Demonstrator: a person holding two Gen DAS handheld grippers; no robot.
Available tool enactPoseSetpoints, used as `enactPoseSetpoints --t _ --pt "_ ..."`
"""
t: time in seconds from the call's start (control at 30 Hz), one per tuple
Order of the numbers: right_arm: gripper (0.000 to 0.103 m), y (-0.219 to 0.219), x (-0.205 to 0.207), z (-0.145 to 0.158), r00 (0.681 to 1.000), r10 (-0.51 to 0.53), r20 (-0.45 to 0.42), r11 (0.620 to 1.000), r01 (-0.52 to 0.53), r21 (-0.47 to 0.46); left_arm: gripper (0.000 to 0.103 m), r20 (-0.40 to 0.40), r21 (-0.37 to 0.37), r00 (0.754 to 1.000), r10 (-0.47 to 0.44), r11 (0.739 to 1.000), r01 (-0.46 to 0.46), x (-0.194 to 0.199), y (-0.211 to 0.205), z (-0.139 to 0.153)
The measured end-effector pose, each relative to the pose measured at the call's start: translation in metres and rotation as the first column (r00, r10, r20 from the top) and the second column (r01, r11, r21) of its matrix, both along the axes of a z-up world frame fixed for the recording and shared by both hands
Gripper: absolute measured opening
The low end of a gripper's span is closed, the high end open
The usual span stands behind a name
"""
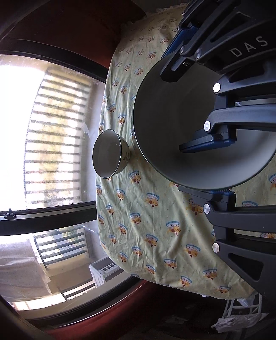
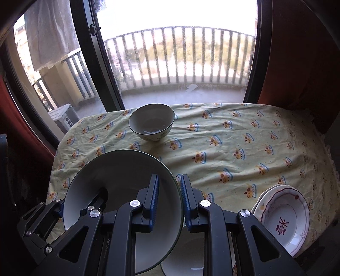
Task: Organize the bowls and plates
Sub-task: 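Lift and carry the white bowl toward the plate stack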
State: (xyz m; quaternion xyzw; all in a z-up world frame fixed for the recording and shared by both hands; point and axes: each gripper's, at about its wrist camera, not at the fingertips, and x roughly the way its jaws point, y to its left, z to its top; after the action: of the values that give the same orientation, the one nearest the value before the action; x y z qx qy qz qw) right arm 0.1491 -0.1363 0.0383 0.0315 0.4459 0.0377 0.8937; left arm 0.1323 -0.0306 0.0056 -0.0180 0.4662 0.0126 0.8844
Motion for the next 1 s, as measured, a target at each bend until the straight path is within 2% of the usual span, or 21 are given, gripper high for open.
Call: enactPoseSetpoints --t 0.43,1.0 --pt "0.024 -0.063 -0.036 -0.029 0.998 0.040 -0.053 0.999 -0.041 -0.006 0.028 -0.068 -0.019 0.997 0.036 0.999 -0.038 -0.040 -0.055 -0.032" --pt "0.024 -0.082 -0.050 -0.077 0.983 0.073 -0.170 0.997 -0.072 0.014 0.028 -0.144 0.033 0.987 0.072 0.997 -0.068 -0.055 -0.073 -0.070"
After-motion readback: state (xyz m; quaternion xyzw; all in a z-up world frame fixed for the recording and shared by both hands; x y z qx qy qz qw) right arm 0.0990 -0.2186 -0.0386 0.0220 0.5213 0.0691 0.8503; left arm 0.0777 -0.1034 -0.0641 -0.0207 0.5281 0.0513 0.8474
